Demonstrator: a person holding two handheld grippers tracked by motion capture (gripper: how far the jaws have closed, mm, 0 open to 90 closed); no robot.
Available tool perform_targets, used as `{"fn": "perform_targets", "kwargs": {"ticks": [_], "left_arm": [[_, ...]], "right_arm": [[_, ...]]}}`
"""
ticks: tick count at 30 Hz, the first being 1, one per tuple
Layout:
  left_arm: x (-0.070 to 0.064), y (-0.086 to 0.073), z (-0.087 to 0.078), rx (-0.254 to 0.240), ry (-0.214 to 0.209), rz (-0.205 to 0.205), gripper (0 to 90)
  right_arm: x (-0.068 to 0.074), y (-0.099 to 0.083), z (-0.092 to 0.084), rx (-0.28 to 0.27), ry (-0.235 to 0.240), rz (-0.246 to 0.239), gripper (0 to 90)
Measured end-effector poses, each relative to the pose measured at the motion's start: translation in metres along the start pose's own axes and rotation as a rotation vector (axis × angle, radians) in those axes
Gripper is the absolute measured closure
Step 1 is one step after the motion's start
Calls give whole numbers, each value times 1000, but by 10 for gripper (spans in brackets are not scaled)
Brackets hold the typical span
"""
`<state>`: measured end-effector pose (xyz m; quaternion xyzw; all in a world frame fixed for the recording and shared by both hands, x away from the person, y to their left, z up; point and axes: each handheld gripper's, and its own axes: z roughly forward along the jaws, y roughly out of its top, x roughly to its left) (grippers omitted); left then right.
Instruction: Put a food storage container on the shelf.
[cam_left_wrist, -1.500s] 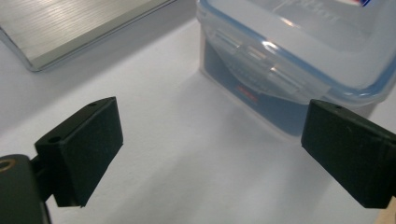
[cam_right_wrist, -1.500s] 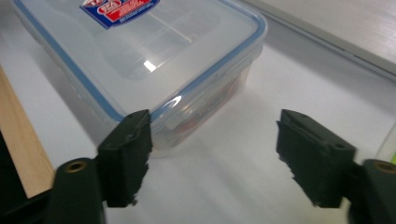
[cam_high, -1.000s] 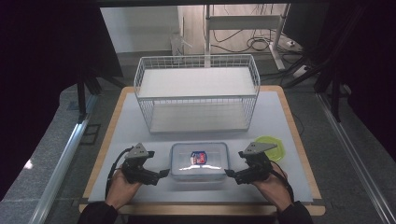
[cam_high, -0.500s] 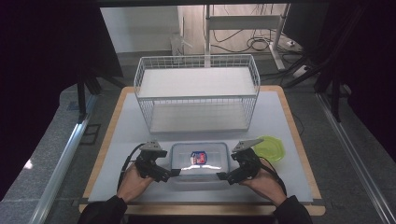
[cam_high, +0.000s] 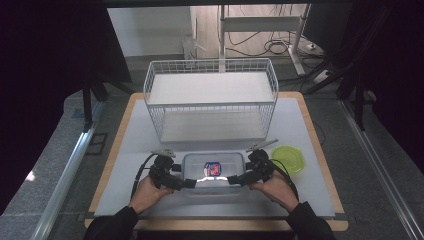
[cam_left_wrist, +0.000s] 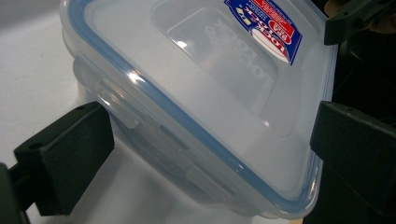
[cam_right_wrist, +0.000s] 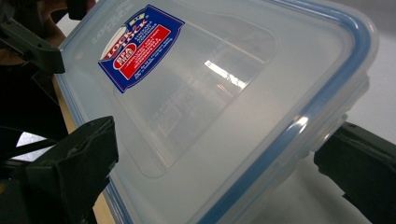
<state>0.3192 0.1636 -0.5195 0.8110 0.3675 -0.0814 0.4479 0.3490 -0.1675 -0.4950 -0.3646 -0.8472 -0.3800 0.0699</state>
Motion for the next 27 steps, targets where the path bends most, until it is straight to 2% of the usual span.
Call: {"fn": "perform_targets", "kwargs": {"ticks": [5,8,9,11,15,17,18,19,20,22,23,27], "left_arm": [[-9,-1,-6,10,32,22,51],[-11,-4,-12,-7,40,31,117],[-11,-5,-14,-17,40,33,171],[-14,-9,-17,-32,35,40,187],[-22,-19,-24,-60,40,42,287],[-24,-21,-27,-77,43,37,356],[-24,-22,-28,-85,41,29,356],[-23,-24,-31,-104,28,7,401],[-23,-24,-31,-104,28,7,415],[-22,-25,-32,-123,14,-19,443],[-22,-26,-32,-128,11,-26,450],[-19,-27,-34,-147,-16,-60,478]], "right_arm": [[4,-1,-8,2,-14,4,102],[7,-5,-14,-1,-15,1,151],[9,-8,-17,-3,-12,-4,186],[10,-11,-19,-4,-8,-3,205],[8,-19,-30,-63,23,33,365],[9,-24,-35,-90,34,46,421],[9,-24,-35,-90,34,46,421],[11,-25,-37,-98,31,53,445],[11,-26,-38,-105,34,62,466],[10,-27,-39,-114,41,70,476],[9,-30,-40,-129,53,90,491],[10,-32,-40,-142,52,102,500]]}}
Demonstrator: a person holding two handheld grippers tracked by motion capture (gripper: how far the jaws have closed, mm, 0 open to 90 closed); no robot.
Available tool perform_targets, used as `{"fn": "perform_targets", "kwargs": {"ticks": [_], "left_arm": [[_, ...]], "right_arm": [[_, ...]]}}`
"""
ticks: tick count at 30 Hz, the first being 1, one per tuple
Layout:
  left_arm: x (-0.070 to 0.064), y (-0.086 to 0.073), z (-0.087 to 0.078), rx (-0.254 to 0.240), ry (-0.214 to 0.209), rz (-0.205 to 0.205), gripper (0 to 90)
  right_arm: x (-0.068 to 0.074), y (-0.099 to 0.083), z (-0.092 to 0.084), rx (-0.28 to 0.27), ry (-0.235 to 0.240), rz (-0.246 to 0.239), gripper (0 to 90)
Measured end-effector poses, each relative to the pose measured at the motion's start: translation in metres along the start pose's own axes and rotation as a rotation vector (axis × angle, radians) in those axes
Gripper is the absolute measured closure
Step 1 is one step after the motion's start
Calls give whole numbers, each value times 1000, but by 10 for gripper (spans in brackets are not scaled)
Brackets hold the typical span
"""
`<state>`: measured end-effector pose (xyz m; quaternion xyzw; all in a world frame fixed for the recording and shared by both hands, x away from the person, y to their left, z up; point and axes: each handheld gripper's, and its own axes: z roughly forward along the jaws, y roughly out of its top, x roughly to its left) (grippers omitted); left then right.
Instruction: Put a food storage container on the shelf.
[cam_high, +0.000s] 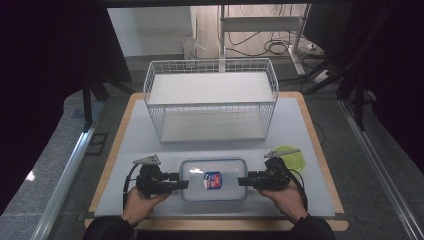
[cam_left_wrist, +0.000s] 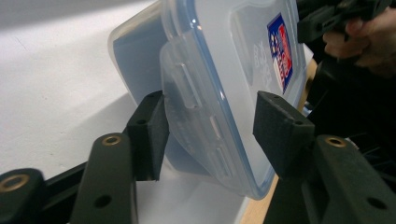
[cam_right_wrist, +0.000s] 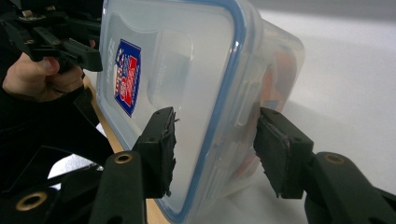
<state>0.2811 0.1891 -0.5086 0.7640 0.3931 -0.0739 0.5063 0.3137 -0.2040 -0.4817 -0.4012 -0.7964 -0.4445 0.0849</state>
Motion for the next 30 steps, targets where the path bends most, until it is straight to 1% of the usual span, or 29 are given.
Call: {"fn": "perform_targets", "kwargs": {"ticks": [1,2,3,5,6,9,11,15,18,20,27,28,29,30], "left_arm": [[1,0,-1,-9,-9,-12,499],[1,0,-1,-15,-7,-11,499],[1,0,-1,-19,-1,-5,505],[0,2,-2,-26,13,2,509],[-1,2,-2,-29,19,3,510],[0,3,-1,-35,21,-7,511],[-1,5,-1,-33,40,-1,512],[-1,7,0,-31,51,6,510],[-3,13,-2,-42,59,22,510],[-5,17,-4,-50,65,35,509],[-10,32,-14,-82,84,72,510],[-11,34,-15,-84,87,76,510],[-11,37,-17,-87,91,80,510],[-12,41,-19,-91,95,87,510]], "right_arm": [[0,-2,-1,-14,3,9,517],[0,-2,-1,-14,3,9,517],[1,-2,-2,-26,1,23,531],[2,-2,-2,-30,-1,22,534],[3,-2,-2,-37,-12,11,536],[3,-2,-2,-43,-16,12,537],[4,-1,-1,-54,-25,1,538],[6,2,-3,-70,-40,-15,539],[10,9,-7,-92,-51,-36,539],[10,10,-8,-97,-52,-41,539],[12,23,-13,-135,-34,-60,539],[13,27,-14,-143,-33,-68,539],[13,27,-14,-143,-33,-68,539],[14,32,-15,-148,-35,-80,539]]}}
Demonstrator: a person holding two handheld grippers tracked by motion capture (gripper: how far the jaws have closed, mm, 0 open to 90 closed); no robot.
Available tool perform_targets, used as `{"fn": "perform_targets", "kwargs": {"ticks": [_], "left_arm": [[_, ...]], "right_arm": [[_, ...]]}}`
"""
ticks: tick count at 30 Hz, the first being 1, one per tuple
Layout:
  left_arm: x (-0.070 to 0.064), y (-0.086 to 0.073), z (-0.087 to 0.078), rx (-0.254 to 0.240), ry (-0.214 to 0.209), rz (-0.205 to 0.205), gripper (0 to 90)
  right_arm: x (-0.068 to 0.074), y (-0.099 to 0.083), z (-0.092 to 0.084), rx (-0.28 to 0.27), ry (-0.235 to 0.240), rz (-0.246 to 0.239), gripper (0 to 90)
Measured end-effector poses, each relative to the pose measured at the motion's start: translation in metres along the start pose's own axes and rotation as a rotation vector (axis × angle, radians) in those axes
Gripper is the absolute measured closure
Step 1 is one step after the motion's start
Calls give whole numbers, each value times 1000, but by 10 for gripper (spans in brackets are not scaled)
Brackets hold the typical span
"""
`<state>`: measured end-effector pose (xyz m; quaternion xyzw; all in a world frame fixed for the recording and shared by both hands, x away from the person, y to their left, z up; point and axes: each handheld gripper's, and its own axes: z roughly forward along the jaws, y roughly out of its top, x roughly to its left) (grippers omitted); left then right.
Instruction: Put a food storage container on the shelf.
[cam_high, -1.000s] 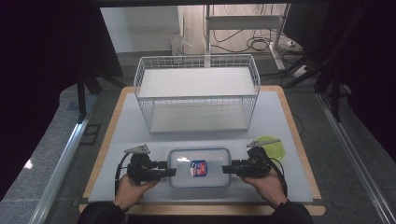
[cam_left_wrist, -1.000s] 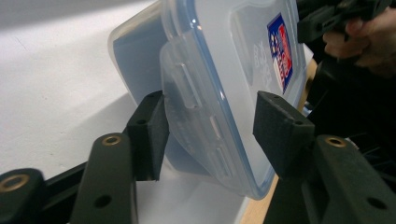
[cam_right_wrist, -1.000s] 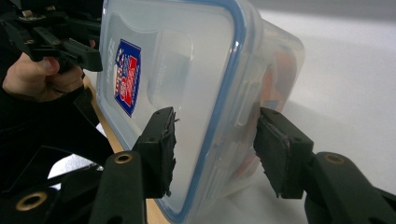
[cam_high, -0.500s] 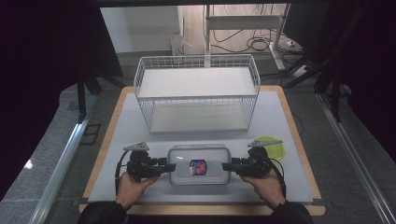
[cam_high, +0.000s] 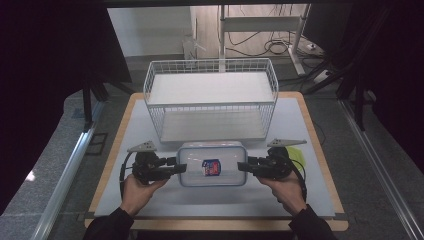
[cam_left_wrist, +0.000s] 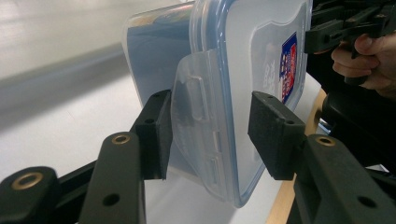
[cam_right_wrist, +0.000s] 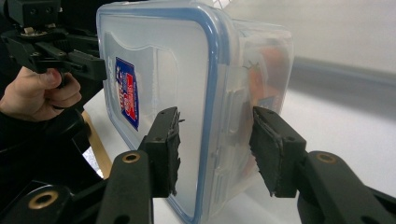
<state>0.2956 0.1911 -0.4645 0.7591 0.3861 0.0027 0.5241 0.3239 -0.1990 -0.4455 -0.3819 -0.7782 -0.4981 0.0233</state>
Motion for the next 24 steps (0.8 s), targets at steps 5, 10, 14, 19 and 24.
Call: {"fn": "perform_targets", "kwargs": {"ticks": [5,10,14,19,24], "left_arm": [[1,8,-3,-9,6,9,510],[1,20,-9,-24,16,19,510],[-1,29,-13,-36,25,30,510],[-3,43,-18,-50,34,45,510],[-2,55,-21,-57,39,57,510]], "right_arm": [[1,11,-1,-8,-1,-19,539],[3,24,-2,-23,-4,-44,538],[5,36,-4,-36,-2,-63,539],[7,49,-7,-52,-1,-77,538],[7,61,-10,-62,2,-89,538]]}}
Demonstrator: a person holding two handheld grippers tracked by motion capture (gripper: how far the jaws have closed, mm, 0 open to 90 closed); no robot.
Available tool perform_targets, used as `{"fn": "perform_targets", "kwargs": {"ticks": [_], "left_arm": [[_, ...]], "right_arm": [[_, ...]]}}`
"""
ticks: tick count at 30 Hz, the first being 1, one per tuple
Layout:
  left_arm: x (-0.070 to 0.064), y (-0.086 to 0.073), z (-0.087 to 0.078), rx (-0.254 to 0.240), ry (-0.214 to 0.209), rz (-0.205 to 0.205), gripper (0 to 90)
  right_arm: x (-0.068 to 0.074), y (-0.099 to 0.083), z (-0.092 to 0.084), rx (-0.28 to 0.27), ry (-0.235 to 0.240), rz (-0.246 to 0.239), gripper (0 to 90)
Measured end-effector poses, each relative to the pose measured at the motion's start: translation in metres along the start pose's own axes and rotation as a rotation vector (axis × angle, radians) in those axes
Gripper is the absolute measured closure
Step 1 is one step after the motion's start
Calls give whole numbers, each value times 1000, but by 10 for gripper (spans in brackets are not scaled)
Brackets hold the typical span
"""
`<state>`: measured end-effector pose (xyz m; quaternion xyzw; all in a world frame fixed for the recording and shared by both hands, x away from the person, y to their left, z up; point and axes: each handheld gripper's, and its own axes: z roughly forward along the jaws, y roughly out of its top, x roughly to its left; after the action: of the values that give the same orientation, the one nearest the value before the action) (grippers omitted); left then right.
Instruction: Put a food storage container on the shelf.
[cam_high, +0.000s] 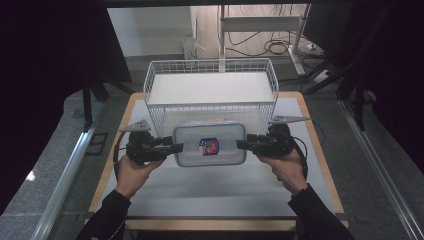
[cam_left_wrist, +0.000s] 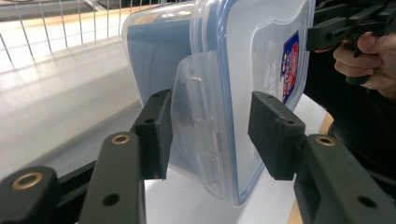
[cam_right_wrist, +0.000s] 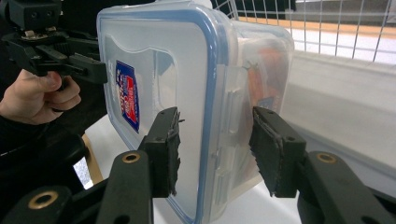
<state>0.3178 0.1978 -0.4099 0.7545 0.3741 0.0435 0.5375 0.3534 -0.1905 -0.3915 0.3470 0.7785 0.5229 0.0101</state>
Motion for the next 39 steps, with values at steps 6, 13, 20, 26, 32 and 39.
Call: {"fn": "perform_targets", "kwargs": {"ticks": [6,13,20,26,32,39], "left_arm": [[3,13,-2,-10,1,6,511],[5,32,-7,-22,6,22,511],[10,51,-10,-36,5,34,512],[17,65,-8,-41,4,31,512],[24,84,-8,-43,7,32,512],[29,101,-9,-52,10,33,512]], "right_arm": [[-2,12,-1,-15,2,-1,538],[-3,31,-3,-32,4,-11,538],[-4,50,-4,-50,1,-20,538],[-10,68,-3,-63,-5,-13,537],[-16,82,-2,-71,-4,-6,536],[-20,99,-1,-89,-5,-6,534]]}}
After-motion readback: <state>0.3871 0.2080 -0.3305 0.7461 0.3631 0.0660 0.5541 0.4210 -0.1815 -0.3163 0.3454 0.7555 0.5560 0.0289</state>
